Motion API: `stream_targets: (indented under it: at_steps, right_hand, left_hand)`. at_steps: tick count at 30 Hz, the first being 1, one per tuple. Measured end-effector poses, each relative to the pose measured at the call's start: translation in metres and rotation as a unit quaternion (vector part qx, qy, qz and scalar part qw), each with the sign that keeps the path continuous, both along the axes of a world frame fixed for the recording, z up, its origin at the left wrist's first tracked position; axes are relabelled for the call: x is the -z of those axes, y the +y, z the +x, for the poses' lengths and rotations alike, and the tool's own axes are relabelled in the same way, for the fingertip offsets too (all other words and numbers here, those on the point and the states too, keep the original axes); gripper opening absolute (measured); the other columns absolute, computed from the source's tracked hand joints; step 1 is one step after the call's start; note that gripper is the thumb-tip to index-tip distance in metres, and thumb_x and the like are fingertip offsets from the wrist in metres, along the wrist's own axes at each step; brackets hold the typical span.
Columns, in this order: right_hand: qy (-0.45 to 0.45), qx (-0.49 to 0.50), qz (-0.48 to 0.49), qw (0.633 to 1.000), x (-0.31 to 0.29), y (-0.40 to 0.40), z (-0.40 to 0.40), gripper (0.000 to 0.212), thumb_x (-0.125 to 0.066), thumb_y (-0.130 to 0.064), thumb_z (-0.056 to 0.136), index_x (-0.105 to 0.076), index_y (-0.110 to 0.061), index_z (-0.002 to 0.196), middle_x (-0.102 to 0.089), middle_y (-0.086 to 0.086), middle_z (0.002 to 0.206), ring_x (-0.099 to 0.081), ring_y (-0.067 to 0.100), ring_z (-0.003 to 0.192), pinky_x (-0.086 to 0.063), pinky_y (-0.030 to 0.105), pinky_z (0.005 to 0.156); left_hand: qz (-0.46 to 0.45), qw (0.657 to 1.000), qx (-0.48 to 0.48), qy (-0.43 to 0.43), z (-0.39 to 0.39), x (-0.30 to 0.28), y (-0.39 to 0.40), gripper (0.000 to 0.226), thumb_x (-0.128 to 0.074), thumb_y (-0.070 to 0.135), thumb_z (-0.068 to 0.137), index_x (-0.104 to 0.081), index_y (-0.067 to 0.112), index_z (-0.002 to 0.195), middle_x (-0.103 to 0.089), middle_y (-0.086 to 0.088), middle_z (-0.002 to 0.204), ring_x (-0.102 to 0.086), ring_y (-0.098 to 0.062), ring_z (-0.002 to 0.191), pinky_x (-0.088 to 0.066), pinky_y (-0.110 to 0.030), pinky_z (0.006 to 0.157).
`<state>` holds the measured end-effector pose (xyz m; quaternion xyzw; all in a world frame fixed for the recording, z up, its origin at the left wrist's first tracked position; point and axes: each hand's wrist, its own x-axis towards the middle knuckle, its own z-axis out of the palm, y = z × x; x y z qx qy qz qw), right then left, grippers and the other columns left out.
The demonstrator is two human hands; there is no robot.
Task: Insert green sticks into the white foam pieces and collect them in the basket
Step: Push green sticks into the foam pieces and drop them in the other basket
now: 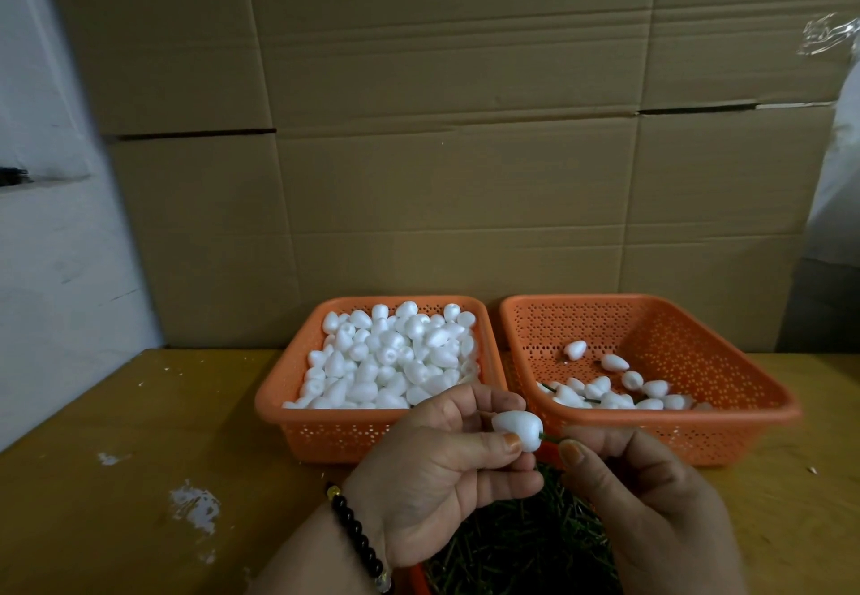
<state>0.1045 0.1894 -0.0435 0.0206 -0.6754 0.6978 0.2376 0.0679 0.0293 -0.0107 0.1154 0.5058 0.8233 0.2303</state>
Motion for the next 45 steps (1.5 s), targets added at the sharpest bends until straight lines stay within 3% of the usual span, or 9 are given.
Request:
stream_targets:
  at_steps: [13, 20, 27, 31, 35, 39, 42, 44, 45]
  right_hand:
    - [0.015, 0.015, 0.027, 0.999, 0.002, -0.002, 0.0, 0.021, -0.073, 0.0, 0.07, -0.075, -0.022, 0.07, -0.073, 0.001, 0.069, -0.067, 0.004, 0.064, -0.05, 0.011, 0.058]
    - [0.014, 0.008, 0.018, 1.0, 0.003, -0.003, 0.0, 0.022, -0.073, -0.006, 0.069, -0.075, -0.027, 0.075, -0.073, 0.002, 0.07, -0.068, 0.006, 0.065, -0.052, 0.014, 0.059]
    - [0.015, -0.004, -0.009, 1.0, 0.002, -0.004, 0.0, 0.013, -0.07, -0.002, 0.07, -0.073, -0.015, 0.073, -0.071, 0.005, 0.069, -0.066, 0.007, 0.061, -0.053, 0.017, 0.058]
    - [0.023, -0.011, -0.065, 0.998, 0.004, -0.004, -0.002, 0.024, -0.064, 0.012, 0.075, -0.065, -0.012, 0.075, -0.065, 0.005, 0.062, -0.06, 0.01, 0.055, -0.051, 0.02, 0.053]
    - [0.057, 0.009, 0.061, 0.996, 0.012, 0.001, 0.002, 0.036, -0.064, 0.015, 0.067, -0.056, -0.019, 0.061, -0.054, 0.013, 0.054, -0.042, 0.03, 0.044, -0.031, 0.029, 0.041]
    - [0.15, 0.011, 0.347, 0.926, 0.005, 0.005, 0.008, 0.026, -0.062, 0.0, 0.052, -0.054, -0.025, 0.056, -0.055, -0.007, 0.06, -0.053, 0.0, 0.054, -0.04, 0.013, 0.05]
    - [0.133, -0.105, 0.507, 0.845, 0.003, 0.005, 0.005, 0.014, -0.067, -0.013, 0.074, -0.065, -0.026, 0.071, -0.061, -0.012, 0.077, -0.057, -0.007, 0.07, -0.04, 0.003, 0.064]
    - [0.094, -0.183, 0.534, 0.82, 0.005, -0.004, 0.003, 0.02, -0.049, -0.022, 0.093, -0.069, -0.026, 0.096, -0.065, -0.004, 0.1, -0.061, 0.001, 0.092, -0.036, 0.004, 0.076]
    - [0.111, -0.178, 0.58, 0.787, 0.004, -0.007, 0.002, 0.032, -0.039, -0.024, 0.097, -0.071, -0.022, 0.093, -0.067, -0.003, 0.095, -0.062, 0.0, 0.09, -0.033, 0.001, 0.075]
  left_hand:
    - [-0.037, 0.999, -0.004, 0.021, 0.003, -0.002, 0.001, 0.025, -0.058, -0.014, 0.082, -0.063, -0.001, 0.103, -0.066, -0.015, 0.089, -0.064, -0.02, 0.073, -0.058, -0.032, 0.066]
    - [-0.037, 0.999, -0.007, 0.013, 0.002, -0.001, 0.002, 0.027, -0.058, -0.015, 0.081, -0.064, -0.001, 0.104, -0.067, -0.016, 0.091, -0.065, -0.02, 0.073, -0.059, -0.033, 0.066]
    - [-0.028, 1.0, 0.001, 0.01, 0.001, 0.001, 0.001, 0.027, -0.062, -0.011, 0.077, -0.065, 0.0, 0.102, -0.068, -0.016, 0.09, -0.065, -0.02, 0.073, -0.059, -0.034, 0.067]
    - [-0.03, 0.999, -0.015, 0.017, -0.001, 0.001, -0.001, 0.027, -0.061, -0.012, 0.079, -0.064, -0.001, 0.103, -0.068, -0.014, 0.087, -0.065, -0.02, 0.072, -0.058, -0.033, 0.065]
    - [-0.077, 0.994, -0.049, 0.055, -0.005, 0.003, -0.003, 0.023, -0.064, -0.007, 0.083, -0.063, 0.0, 0.105, -0.069, -0.012, 0.086, -0.065, -0.019, 0.073, -0.057, -0.032, 0.067]
    - [-0.187, 0.967, -0.076, 0.156, -0.011, 0.002, 0.001, 0.014, -0.07, 0.009, 0.084, -0.068, 0.012, 0.098, -0.07, -0.002, 0.082, -0.064, -0.013, 0.07, -0.055, -0.028, 0.062]
    - [-0.265, 0.934, -0.092, 0.219, -0.023, -0.002, 0.015, 0.012, -0.072, 0.015, 0.083, -0.066, 0.016, 0.094, -0.067, 0.005, 0.073, -0.064, -0.01, 0.064, -0.054, -0.026, 0.056]
    - [-0.305, 0.919, -0.09, 0.233, -0.035, -0.004, 0.028, 0.014, -0.072, 0.02, 0.083, -0.063, 0.017, 0.094, -0.065, 0.003, 0.071, -0.063, -0.013, 0.061, -0.053, -0.028, 0.052]
    - [-0.331, 0.908, -0.092, 0.239, -0.041, -0.005, 0.033, 0.015, -0.071, 0.023, 0.084, -0.061, 0.019, 0.094, -0.066, 0.001, 0.072, -0.063, -0.016, 0.06, -0.052, -0.029, 0.05]
